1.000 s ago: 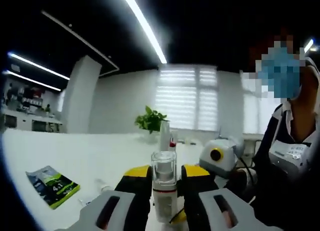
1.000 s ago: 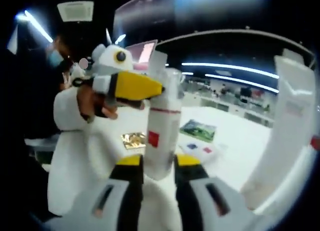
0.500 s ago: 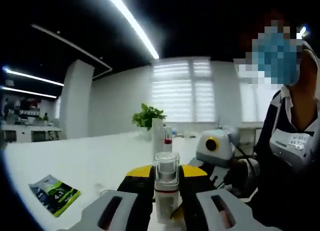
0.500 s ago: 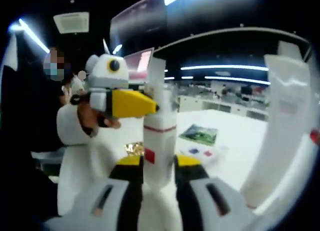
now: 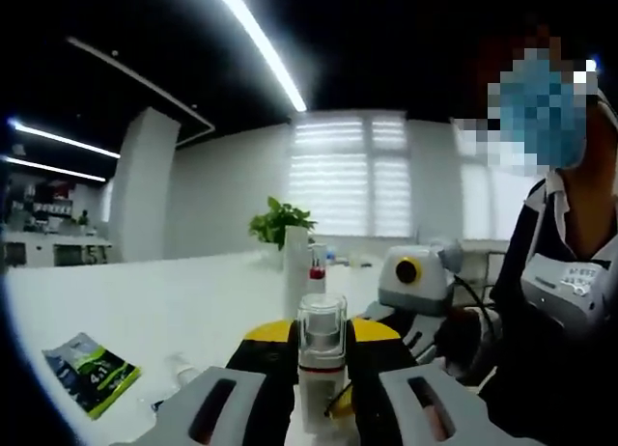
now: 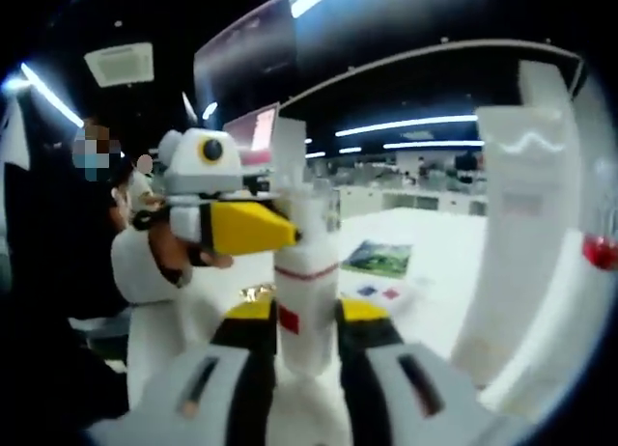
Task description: Arrange the skincare products in the storage area until every visible bottle or jar stands upright without overlapping.
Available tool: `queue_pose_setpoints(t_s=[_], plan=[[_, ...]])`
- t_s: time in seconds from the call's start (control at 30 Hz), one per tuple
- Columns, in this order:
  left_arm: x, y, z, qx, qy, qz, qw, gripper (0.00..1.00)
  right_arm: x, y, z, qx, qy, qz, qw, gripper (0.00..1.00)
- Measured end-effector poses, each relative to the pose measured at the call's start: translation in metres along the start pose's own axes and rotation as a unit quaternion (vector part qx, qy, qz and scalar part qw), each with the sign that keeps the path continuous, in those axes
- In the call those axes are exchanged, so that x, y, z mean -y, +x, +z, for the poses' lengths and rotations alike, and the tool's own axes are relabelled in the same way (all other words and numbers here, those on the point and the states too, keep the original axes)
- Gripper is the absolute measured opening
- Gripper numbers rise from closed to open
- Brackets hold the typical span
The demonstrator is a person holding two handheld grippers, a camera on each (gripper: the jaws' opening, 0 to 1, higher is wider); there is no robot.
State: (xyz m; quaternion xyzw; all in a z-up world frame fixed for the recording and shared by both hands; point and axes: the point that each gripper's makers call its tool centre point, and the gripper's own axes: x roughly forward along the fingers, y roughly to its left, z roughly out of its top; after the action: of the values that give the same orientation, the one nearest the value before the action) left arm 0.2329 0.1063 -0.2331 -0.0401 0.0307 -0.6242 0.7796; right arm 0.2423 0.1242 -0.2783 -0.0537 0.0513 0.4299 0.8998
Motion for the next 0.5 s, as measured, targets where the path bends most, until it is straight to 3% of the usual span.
queue_pose_setpoints(t_s=[0.2, 0.5], plan=[[0.004, 0.006, -0.003, -0.003, 0.000, -0.006, 1.0000, 0.19, 0.004, -0.006, -0.003, -0.005, -0.012, -0.011, 0.9998, 0.22], [0.011, 0.017, 0.000, 0.008, -0.010, -0.020, 0.9997, 0.20, 0.008, -0.018, 0.000, 0.015, 0.004, -0.022, 0.9996, 0.22]])
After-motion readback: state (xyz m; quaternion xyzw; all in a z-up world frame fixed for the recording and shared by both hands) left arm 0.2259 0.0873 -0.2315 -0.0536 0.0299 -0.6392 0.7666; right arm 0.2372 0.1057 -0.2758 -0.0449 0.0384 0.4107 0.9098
